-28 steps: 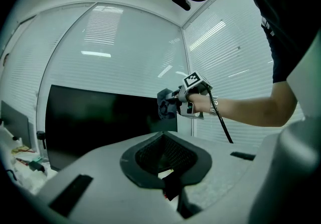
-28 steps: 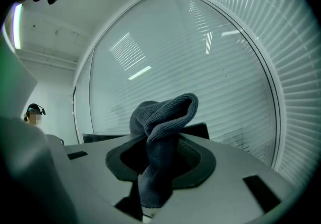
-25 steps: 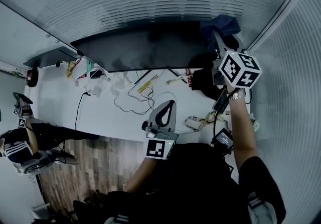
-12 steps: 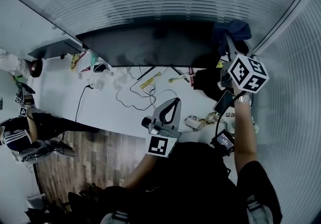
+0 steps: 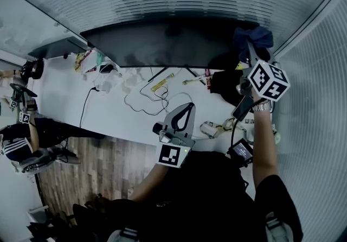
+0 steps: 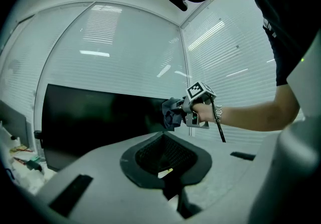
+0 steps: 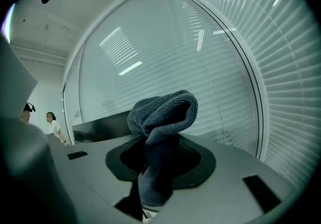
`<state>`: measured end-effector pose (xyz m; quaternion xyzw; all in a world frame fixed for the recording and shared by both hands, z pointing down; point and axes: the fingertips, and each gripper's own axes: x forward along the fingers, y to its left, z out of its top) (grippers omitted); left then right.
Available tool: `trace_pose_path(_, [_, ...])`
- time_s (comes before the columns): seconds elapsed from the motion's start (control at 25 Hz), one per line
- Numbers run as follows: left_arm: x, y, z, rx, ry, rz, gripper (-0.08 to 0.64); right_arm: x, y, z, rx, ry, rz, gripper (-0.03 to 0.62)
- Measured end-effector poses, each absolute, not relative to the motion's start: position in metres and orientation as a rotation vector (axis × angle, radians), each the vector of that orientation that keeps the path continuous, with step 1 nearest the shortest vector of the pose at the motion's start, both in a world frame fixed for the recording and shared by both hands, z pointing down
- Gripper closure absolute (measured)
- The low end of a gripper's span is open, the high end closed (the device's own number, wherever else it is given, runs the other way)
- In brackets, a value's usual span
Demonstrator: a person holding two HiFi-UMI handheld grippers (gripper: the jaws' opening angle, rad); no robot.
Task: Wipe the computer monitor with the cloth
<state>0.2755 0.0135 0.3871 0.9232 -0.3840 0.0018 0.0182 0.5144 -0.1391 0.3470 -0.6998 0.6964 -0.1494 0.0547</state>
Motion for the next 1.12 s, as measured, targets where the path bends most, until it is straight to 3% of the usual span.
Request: trace_pose_path(1.12, [0.294, -0.009, 0.442, 2.808, -1.105, 0.120, 0.554, 0.518, -0.134, 0.519, -2.227, 2.150, -0.841, 0.469])
